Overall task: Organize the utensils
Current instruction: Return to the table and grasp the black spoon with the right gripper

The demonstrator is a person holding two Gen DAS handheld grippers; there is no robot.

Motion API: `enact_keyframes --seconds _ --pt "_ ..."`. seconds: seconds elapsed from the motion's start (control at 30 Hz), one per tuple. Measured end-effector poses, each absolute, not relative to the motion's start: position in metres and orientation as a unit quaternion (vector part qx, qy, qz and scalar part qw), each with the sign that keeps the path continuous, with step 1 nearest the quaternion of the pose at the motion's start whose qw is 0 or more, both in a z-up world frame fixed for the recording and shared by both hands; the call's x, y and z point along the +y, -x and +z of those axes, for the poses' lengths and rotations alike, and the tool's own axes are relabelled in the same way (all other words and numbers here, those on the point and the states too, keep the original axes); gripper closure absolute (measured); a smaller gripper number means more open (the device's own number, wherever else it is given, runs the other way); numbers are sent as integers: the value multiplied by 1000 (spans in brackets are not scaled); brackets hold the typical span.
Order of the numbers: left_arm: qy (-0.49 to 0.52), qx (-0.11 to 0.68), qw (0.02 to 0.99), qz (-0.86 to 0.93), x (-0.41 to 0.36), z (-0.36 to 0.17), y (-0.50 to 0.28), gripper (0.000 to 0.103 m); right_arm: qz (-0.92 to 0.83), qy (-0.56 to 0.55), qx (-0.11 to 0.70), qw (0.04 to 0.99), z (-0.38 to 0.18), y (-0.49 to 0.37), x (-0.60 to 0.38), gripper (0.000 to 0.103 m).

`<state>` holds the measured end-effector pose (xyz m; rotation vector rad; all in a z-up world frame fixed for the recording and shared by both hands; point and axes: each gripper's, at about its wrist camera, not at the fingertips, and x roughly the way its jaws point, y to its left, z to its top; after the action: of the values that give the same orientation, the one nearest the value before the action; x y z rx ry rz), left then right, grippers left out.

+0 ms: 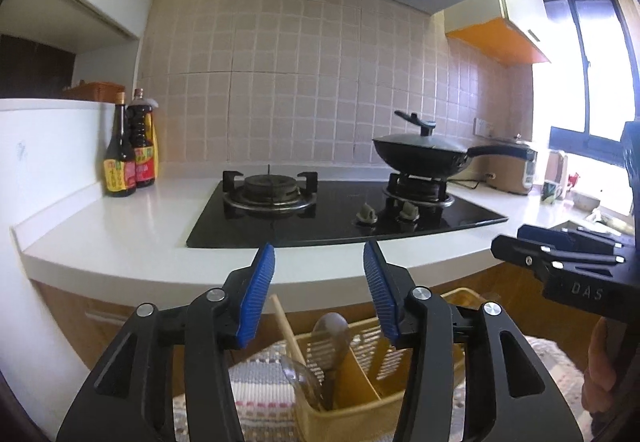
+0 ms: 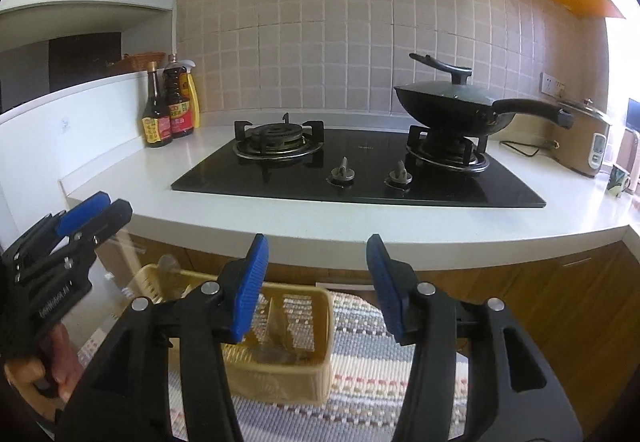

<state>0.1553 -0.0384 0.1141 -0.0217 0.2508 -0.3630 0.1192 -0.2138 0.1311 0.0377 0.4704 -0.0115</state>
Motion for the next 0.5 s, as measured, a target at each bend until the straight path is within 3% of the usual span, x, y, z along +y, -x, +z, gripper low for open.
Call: enact_keyframes --seconds 0.33,0.5 --pt "10 114 971 -211 -26 147 -89 50 7 0 274 962 141 -57 -200 55" --pt "11 148 962 -231 -22 139 -63 49 20 -32 313 949 124 -27 -204 55"
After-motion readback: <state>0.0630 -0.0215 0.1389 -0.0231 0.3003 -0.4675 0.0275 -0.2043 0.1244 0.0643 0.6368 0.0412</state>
